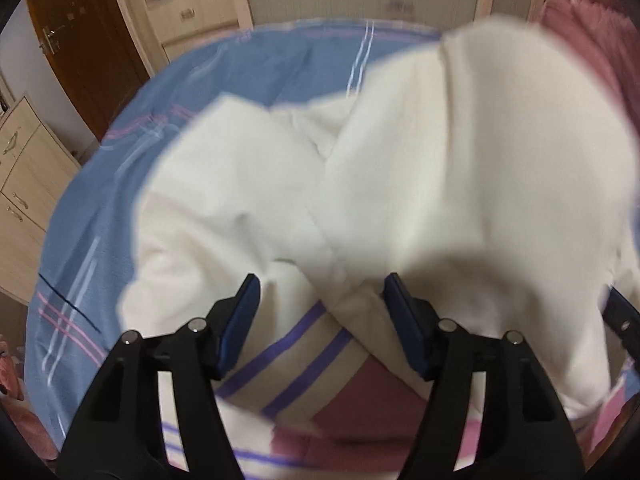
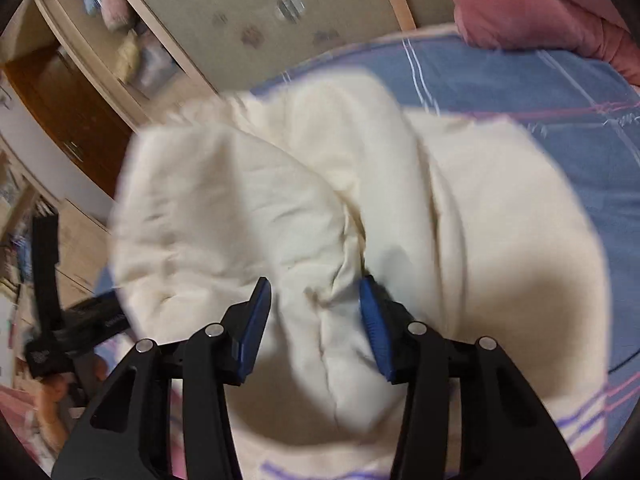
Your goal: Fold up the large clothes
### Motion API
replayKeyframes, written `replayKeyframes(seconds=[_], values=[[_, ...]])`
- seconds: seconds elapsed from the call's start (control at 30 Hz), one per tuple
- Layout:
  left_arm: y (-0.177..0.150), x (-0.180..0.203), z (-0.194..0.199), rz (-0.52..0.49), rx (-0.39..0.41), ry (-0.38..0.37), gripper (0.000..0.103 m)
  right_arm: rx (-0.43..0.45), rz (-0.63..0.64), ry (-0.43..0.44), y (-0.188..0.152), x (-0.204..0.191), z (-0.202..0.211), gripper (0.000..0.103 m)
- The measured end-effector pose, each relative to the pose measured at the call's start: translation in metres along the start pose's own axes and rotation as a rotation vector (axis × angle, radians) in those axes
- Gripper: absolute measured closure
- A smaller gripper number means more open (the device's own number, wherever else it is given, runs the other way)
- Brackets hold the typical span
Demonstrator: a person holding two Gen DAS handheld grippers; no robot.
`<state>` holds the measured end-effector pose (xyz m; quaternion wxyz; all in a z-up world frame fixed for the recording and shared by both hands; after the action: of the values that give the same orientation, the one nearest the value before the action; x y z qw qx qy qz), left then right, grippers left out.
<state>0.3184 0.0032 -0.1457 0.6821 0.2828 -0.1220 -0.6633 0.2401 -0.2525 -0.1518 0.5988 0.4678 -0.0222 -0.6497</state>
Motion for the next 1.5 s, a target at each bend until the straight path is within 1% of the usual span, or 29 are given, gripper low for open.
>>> replayKeyframes(seconds=[0.07, 0.1, 0.13, 0.2, 0.23, 0.3, 0.33, 0.37, 0.43, 0.47, 0.53, 0.57, 0.63, 0.7, 0.77, 0.83, 0.9, 0.93, 1.0, 1.03, 1.1, 1.13, 1.2, 1.23, 1.3, 1.37, 1.43, 1.47, 1.5], values=[[0.008, -0.008, 0.028, 0.017, 0.074, -0.003, 0.037, 0.074, 0.042, 0.008, 0.012, -0.013, 0.021, 0.054], [0.015, -0.011, 0.045, 0.035, 0.124, -0.006, 0.037, 0.105, 0.047, 0.010, 0.022, -0.018, 0.027, 0.052], [0.022, -0.013, 0.056, 0.050, 0.159, -0.022, 0.037, 0.124, 0.039, 0.018, 0.031, -0.020, 0.029, 0.045], [0.040, -0.004, 0.080, 0.066, 0.244, -0.084, 0.033, 0.134, 0.023, 0.016, 0.044, -0.024, 0.024, 0.042], [0.044, 0.002, 0.084, 0.060, 0.260, -0.082, 0.033, 0.126, 0.021, 0.013, 0.050, -0.025, 0.017, 0.042], [0.060, 0.022, 0.085, 0.035, 0.296, -0.039, 0.033, 0.098, 0.003, -0.030, 0.055, -0.019, -0.002, 0.042], [0.065, 0.032, 0.080, 0.016, 0.292, -0.018, 0.033, 0.080, -0.006, -0.057, 0.053, -0.014, -0.010, 0.042], [0.070, 0.046, 0.063, -0.025, 0.247, 0.017, 0.033, 0.065, -0.010, -0.075, 0.053, -0.009, -0.016, 0.042], [0.073, 0.055, 0.032, -0.059, 0.164, 0.044, 0.034, 0.030, -0.014, -0.113, 0.041, 0.003, -0.027, 0.042], [0.065, 0.052, 0.013, -0.053, 0.113, 0.055, 0.034, 0.012, -0.005, -0.136, 0.032, 0.010, -0.032, 0.042], [0.052, 0.041, -0.012, -0.039, 0.058, 0.085, 0.034, -0.020, 0.035, -0.174, 0.015, 0.022, -0.045, 0.042], [0.042, 0.033, -0.032, -0.029, 0.012, 0.103, 0.034, -0.031, 0.041, -0.179, 0.011, 0.026, -0.050, 0.043], [0.030, 0.028, -0.058, -0.016, -0.043, 0.065, 0.033, -0.052, 0.050, -0.189, 0.006, 0.029, -0.057, 0.042], [0.026, 0.022, -0.055, -0.005, -0.027, 0.019, 0.033, -0.020, 0.049, -0.166, 0.005, 0.020, -0.040, 0.043], [0.019, 0.012, -0.039, 0.010, -0.016, -0.035, 0.034, 0.053, 0.076, -0.109, -0.002, 0.004, -0.008, 0.042], [0.007, -0.002, -0.016, 0.043, 0.015, -0.101, 0.034, 0.084, 0.126, -0.124, -0.012, -0.007, 0.008, 0.042], [-0.005, -0.003, -0.004, 0.040, 0.044, -0.099, 0.034, 0.037, 0.150, -0.201, -0.023, -0.008, -0.003, 0.042], [-0.009, 0.004, -0.008, 0.015, 0.038, -0.079, 0.034, -0.031, 0.147, -0.250, -0.029, -0.003, -0.022, 0.042], [-0.015, 0.022, -0.027, -0.048, -0.026, -0.034, 0.033, -0.085, 0.133, -0.300, -0.034, -0.001, -0.034, 0.042], [-0.020, 0.023, -0.030, -0.050, -0.040, -0.023, 0.033, -0.074, 0.135, -0.296, -0.035, -0.005, -0.027, 0.042], [-0.027, 0.011, -0.008, -0.023, -0.017, -0.078, 0.033, -0.020, 0.160, -0.240, -0.043, -0.026, 0.007, 0.042], [-0.030, 0.004, 0.003, -0.019, -0.002, -0.101, 0.033, -0.010, 0.182, -0.220, -0.056, -0.036, 0.030, 0.040], [-0.054, -0.018, 0.033, -0.013, 0.031, -0.113, 0.032, -0.045, 0.184, -0.186, -0.082, -0.042, 0.052, 0.039], [-0.065, -0.024, 0.040, -0.011, 0.025, -0.113, 0.032, -0.096, 0.168, -0.158, -0.109, -0.041, 0.064, 0.039], [-0.102, -0.035, 0.052, -0.023, -0.007, -0.153, 0.032, -0.156, 0.167, -0.153, -0.151, -0.039, 0.078, 0.039], [-0.135, -0.036, 0.062, -0.047, -0.009, -0.151, 0.032, -0.186, 0.227, -0.203, -0.189, -0.040, 0.085, 0.040], [-0.168, -0.033, 0.064, -0.090, -0.003, -0.118, 0.032, -0.233, 0.237, -0.284, -0.220, -0.031, 0.078, 0.039], [-0.184, -0.027, 0.064, -0.102, -0.017, -0.107, 0.032, -0.251, 0.229, -0.304, -0.228, -0.022, 0.071, 0.039], [-0.201, -0.021, 0.056, -0.111, -0.055, -0.110, 0.032, -0.246, 0.234, -0.312, -0.232, -0.019, 0.070, 0.039]])
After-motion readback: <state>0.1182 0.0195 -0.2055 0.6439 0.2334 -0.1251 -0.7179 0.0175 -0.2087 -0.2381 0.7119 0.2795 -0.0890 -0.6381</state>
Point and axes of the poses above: each gripper's, at about its wrist camera, not at the fingertips, and z roughly against the way its jaws point, x to its right, y to its top, the point moved 3 cm from there along -z, roughly the way its jaws point, and after that the axes turned 10 degrees about y, right-handed, at the moved point
